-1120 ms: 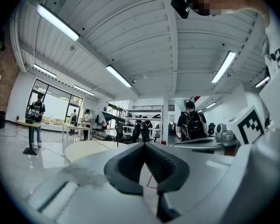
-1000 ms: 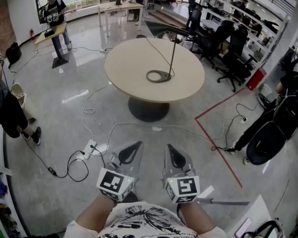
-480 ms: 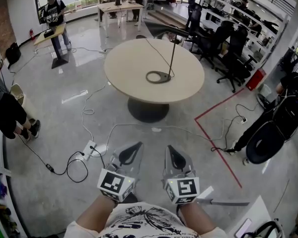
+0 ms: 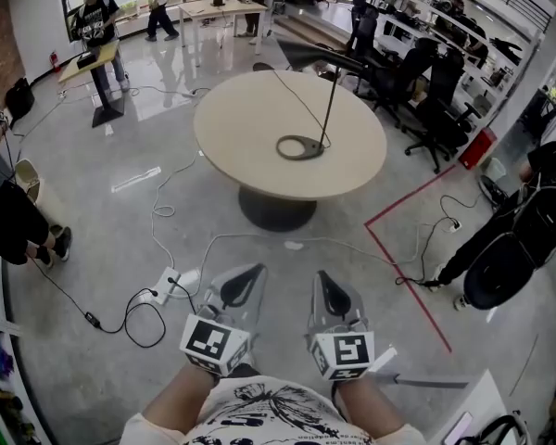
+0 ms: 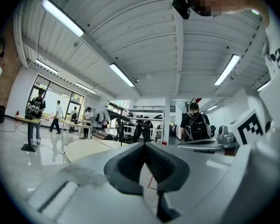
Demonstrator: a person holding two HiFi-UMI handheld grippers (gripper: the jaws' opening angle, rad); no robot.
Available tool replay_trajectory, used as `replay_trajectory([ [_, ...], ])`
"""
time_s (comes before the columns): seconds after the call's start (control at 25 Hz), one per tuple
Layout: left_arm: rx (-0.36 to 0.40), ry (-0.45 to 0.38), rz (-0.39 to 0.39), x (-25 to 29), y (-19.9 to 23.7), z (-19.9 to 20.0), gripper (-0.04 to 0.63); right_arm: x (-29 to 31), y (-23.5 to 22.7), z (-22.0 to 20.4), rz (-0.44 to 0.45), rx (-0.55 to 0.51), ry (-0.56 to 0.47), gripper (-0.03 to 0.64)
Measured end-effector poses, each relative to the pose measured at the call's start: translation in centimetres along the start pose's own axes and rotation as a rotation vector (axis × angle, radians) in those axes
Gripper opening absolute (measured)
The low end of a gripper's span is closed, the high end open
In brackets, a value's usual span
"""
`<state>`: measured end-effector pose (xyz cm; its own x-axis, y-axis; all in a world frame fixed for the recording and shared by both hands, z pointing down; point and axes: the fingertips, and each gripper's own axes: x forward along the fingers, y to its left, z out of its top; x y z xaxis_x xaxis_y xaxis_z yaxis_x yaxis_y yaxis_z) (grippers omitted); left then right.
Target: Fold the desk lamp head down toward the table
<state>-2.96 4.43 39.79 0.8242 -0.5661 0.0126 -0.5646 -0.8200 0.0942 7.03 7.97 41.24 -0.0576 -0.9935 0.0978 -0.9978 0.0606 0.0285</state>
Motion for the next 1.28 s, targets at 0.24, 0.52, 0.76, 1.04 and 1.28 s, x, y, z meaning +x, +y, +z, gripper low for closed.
replay_trajectory([
  [0.24, -0.027, -0.063, 0.007, 0.1, 4.4, 1.6, 0.006, 3.3, 0.7, 0.7, -0.031, 0.010, 0.003, 0.009],
  [0.52, -0.057, -0.034, 0.025, 1.8, 7.9, 0.1, 0.006, 6.8, 0.1, -0.2, -0.051, 0.017, 0.029, 0.009],
  [0.76, -0.076, -0.017, 0.060, 4.5, 11.0, -1.0, 0.006, 11.1, -0.8, -0.7, -0.019, 0.006, 0.033, 0.009],
  [1.04, -0.049, -0.017, 0.098, 12.1, 15.0, -0.8, 0.006, 19.4, -6.0, -0.7, 0.021, 0.025, 0.028, 0.009],
  [1.28, -0.039, -0.035, 0.144, 20.4, 18.4, 1.3, 0.006, 26.7, -11.2, 1.3, 0.074, 0.016, 0.016, 0.009],
])
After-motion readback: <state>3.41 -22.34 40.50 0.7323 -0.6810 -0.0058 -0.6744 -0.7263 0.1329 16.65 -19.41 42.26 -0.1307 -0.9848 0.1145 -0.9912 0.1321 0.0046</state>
